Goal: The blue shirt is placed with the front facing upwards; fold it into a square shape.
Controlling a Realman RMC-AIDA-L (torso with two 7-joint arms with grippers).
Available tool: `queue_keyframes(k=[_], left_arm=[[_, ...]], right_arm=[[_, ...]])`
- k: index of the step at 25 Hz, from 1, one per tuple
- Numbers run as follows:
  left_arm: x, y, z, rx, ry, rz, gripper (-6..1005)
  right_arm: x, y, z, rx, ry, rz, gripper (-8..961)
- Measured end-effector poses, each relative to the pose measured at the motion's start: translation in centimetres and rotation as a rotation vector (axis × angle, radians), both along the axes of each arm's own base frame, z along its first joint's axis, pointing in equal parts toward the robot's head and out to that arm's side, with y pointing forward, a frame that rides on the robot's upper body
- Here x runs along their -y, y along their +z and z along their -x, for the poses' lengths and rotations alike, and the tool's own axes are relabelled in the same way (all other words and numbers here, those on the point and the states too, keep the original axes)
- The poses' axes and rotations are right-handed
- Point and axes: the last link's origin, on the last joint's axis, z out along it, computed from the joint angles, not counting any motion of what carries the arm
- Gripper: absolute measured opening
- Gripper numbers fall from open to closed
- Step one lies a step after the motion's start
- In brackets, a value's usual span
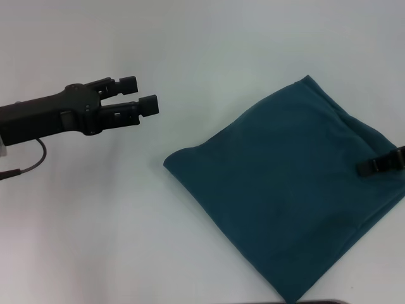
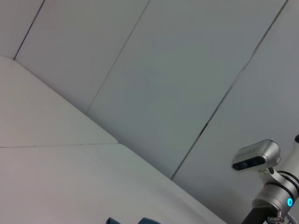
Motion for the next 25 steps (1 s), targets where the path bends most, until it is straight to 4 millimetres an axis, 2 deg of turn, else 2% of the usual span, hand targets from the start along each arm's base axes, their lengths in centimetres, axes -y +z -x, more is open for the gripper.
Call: queue_keyframes(k=[2, 8, 12, 21, 25], left_arm=[[0.0, 0.0, 0.0, 0.0, -0.001, 0.0, 936], [-0.1, 0.0, -0.1, 0.001, -0.003, -0.001, 937], [-0.1, 0.0, -0.1, 0.001, -0.004, 0.0, 937], [0.0, 0.2, -0.1, 0.008, -0.008, 0.0, 937], [0.0, 0.2, -0.1, 0.009, -0.008, -0.001, 936]], right_arm=[[0.0, 0.0, 0.0, -0.004, 0.001, -0.002, 190], [0.0, -0.1, 0.1, -0.013, 0.01, -0.01, 21], [-0.1, 0.0, -0.2, -0.006, 0.0, -0.031, 25], [-0.9, 1.8, -1.4, -0.017, -0.029, -0.201, 34], [-0.9, 1.6, -1.4, -0.015, -0.023, -0.193, 43]])
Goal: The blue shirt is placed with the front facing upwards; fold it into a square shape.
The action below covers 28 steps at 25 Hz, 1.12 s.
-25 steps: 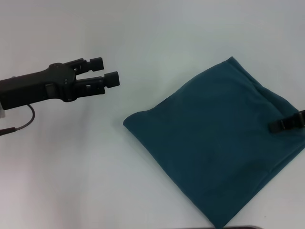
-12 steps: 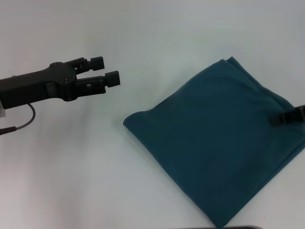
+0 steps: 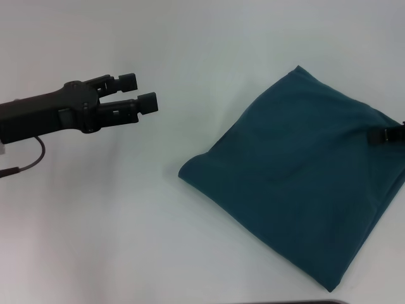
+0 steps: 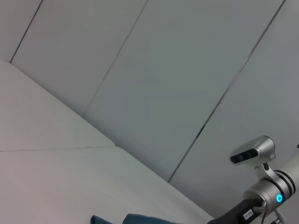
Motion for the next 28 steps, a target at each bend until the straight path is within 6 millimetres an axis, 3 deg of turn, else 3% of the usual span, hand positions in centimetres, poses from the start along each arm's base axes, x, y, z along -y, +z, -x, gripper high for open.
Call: queue_keyframes(k=[7, 18, 28], left_arm=[[-0.1, 0.3, 0.1, 0.001, 0.001, -0.01, 936], [0.4, 0.1, 0.6, 0.001, 0.023, 0.017, 937], [1.7, -1.5, 2.2, 0.014, 0.114, 0.12, 937]], right_arm=[[0.1, -0.1, -0.2, 0.002, -0.02, -0.003, 60], [-0.9, 1.9, -0.3, -0.032, 0.024, -0.184, 475], [-0.6, 1.2, 0.4, -0.065, 0.157, -0.207, 541]])
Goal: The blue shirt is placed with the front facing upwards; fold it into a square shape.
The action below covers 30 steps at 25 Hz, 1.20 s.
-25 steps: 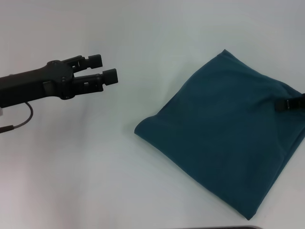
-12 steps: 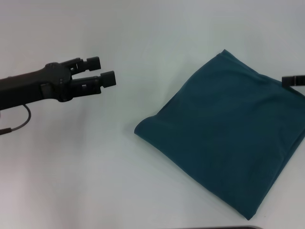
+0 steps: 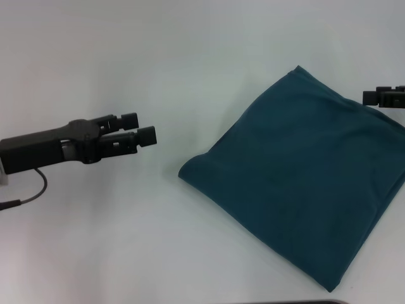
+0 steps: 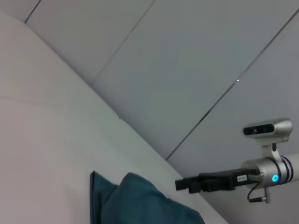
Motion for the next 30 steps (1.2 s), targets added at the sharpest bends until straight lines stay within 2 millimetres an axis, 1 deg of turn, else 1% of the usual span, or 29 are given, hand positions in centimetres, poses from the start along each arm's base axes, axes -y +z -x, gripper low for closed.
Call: queue_keyframes(k=[5, 9, 13, 14, 17, 20, 25, 30], left_arm=[[0.2, -0.2, 0.2, -0.003, 0.01, 0.015, 937], [0.4, -0.6, 0.5, -0.005, 0.043, 0.047, 936], [0.5, -0.8, 0.6, -0.004, 0.07, 0.066, 936], [0.6, -0.9, 0.6, -0.004, 0.074, 0.072, 936], [0.6, -1.2, 0.6, -0.013, 0.094, 0.102, 936], [0.6, -1.6, 0.7, -0.029, 0.123, 0.131, 936], [0.2, -2.8, 0.8, -0.059, 0.188, 0.191, 936], [0.2, -4.0, 0.9, -0.051, 0.237, 0.233, 937]], right_arm=[[1.1, 0.2, 0.4, -0.052, 0.138, -0.077, 600], [2.0, 0.6, 0.4, -0.081, 0.207, -0.157, 648], [2.6, 1.3, 0.6, -0.113, 0.251, -0.221, 794], [2.7, 1.5, 0.7, -0.124, 0.259, -0.22, 830], [3.0, 1.7, 0.9, -0.143, 0.26, -0.195, 877], [2.9, 1.5, 1.1, -0.141, 0.257, -0.14, 924], [2.7, 0.9, 1.8, -0.135, 0.265, -0.066, 924], [2.4, 0.7, 2.3, -0.148, 0.274, -0.05, 924]])
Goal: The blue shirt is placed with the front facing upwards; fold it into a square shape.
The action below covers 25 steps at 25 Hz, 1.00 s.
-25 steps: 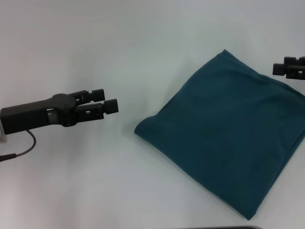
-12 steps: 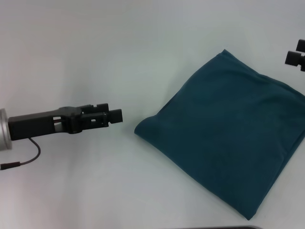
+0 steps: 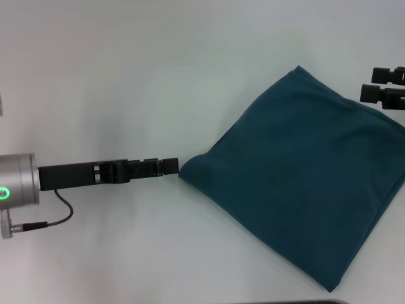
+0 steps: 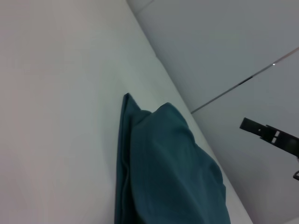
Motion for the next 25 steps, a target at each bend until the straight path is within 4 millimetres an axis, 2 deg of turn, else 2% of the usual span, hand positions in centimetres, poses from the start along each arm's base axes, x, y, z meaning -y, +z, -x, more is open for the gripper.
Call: queue_keyframes(k=[6, 16, 25], left_arm=[[-0.1, -0.6, 0.1, -0.018, 0.059, 0.042, 937], [-1.7, -2.8, -0.9, -0.102, 0.071, 0.092, 937], [-1.9, -3.4, -1.2, -0.119, 0.066, 0.094, 936]], right_arm=[[-0.3, 0.5, 0.1, -0.001, -0.003, -0.007, 923], [-0.4, 0.8, 0.2, 0.003, -0.003, -0.014, 923], [-0.4, 1.0, 0.1, -0.002, -0.013, -0.021, 922]])
